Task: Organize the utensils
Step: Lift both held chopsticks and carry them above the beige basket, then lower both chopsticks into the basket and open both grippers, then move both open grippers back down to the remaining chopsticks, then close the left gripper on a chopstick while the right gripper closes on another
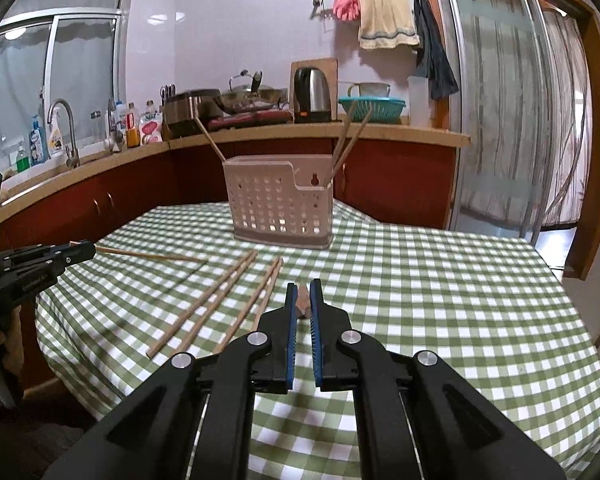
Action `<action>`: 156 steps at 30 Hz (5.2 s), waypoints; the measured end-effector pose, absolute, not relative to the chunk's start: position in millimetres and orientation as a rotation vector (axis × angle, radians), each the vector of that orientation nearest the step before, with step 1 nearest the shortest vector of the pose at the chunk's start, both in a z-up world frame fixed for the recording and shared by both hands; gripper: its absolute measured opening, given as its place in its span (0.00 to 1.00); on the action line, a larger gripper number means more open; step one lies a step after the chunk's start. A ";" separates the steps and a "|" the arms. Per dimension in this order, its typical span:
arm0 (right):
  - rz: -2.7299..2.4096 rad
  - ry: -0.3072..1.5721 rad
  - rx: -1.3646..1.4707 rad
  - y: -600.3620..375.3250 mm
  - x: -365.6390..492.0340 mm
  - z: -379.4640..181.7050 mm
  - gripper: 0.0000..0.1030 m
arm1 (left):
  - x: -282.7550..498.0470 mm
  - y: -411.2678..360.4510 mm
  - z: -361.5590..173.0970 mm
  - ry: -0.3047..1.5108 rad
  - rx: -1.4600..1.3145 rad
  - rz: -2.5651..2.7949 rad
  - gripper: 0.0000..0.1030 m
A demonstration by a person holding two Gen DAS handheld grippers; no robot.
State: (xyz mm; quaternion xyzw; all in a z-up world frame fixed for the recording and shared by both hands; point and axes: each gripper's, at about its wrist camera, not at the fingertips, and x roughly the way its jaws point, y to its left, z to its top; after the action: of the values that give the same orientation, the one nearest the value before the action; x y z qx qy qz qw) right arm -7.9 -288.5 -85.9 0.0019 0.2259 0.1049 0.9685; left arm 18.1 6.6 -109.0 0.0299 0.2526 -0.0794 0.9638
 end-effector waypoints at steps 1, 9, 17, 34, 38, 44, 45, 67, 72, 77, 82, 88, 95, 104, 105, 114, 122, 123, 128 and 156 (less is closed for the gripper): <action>0.214 0.450 0.005 -288.2 -7.9 -82.7 0.07 | 17.6 8.1 -103.4 0.502 0.051 -0.163 0.05; 0.231 0.413 0.029 -289.9 1.0 -60.7 0.07 | 25.7 15.2 -77.7 0.496 0.010 -0.181 0.05; 0.246 0.389 0.008 -284.9 21.9 -47.6 0.07 | 46.8 16.1 -62.5 0.499 0.029 -0.201 0.05; 0.267 0.342 -0.009 -276.6 71.0 -30.3 0.07 | 90.0 1.2 -39.7 0.452 0.064 -0.245 0.05; 0.276 0.316 0.005 -277.2 75.1 -19.8 0.07 | 95.1 2.8 -25.7 0.425 0.041 -0.267 0.05; 0.305 0.253 0.023 -276.7 83.9 6.7 0.07 | 107.7 -0.2 6.6 0.366 0.011 -0.320 0.05; 0.306 0.241 0.023 -276.4 85.3 11.1 0.07 | 110.3 -1.1 12.9 0.353 0.006 -0.329 0.05; 0.295 0.208 0.030 -270.8 186.2 29.0 0.07 | 221.0 -38.6 46.2 0.200 0.019 -0.287 0.05; 0.290 0.278 0.039 -266.0 203.7 1.0 0.07 | 242.7 -40.9 8.2 0.273 0.020 -0.284 0.05; 0.293 0.324 0.013 -256.0 212.2 -16.6 0.07 | 257.7 -41.4 -16.9 0.334 0.026 -0.284 0.06; 0.288 0.323 0.022 -258.6 216.4 -14.5 0.18 | 256.4 -43.3 -20.9 0.338 0.049 -0.272 0.25; 0.259 0.275 0.011 -260.4 203.1 -1.2 0.45 | 244.1 -40.6 -8.6 0.299 0.038 -0.267 0.53; 0.240 0.226 0.002 -263.7 173.3 14.7 0.51 | 213.5 -36.3 4.6 0.261 0.043 -0.259 0.61; 0.233 0.254 0.025 -266.2 124.2 -1.1 0.51 | 157.8 -30.3 -12.7 0.277 0.040 -0.230 0.61; 0.230 0.264 0.025 -265.7 118.5 -6.0 0.51 | 153.5 -29.8 -16.2 0.283 0.038 -0.227 0.61; 0.210 0.364 0.036 -261.3 73.1 -64.9 0.51 | 114.0 -21.2 -70.3 0.408 0.021 -0.196 0.61; 0.208 0.477 0.057 -262.8 49.1 -114.1 0.51 | 83.9 -14.4 -117.8 0.508 0.023 -0.155 0.61; 0.210 0.493 0.056 -261.9 46.5 -120.7 0.51 | 80.0 -14.7 -124.3 0.522 0.026 -0.153 0.61; 0.235 0.552 0.047 -252.9 35.3 -141.2 0.47 | 67.5 -15.5 -149.2 0.579 0.037 -0.148 0.61; 0.224 0.741 0.057 -267.0 35.3 -186.4 0.07 | 57.8 -37.8 -206.4 0.749 0.063 -0.218 0.45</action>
State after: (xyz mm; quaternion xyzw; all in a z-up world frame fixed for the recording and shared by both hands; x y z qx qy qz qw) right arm 35.3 -267.0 -186.4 0.0276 0.3612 0.1091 0.9257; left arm 57.8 -37.8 -206.4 0.0306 0.3649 -0.1063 0.9245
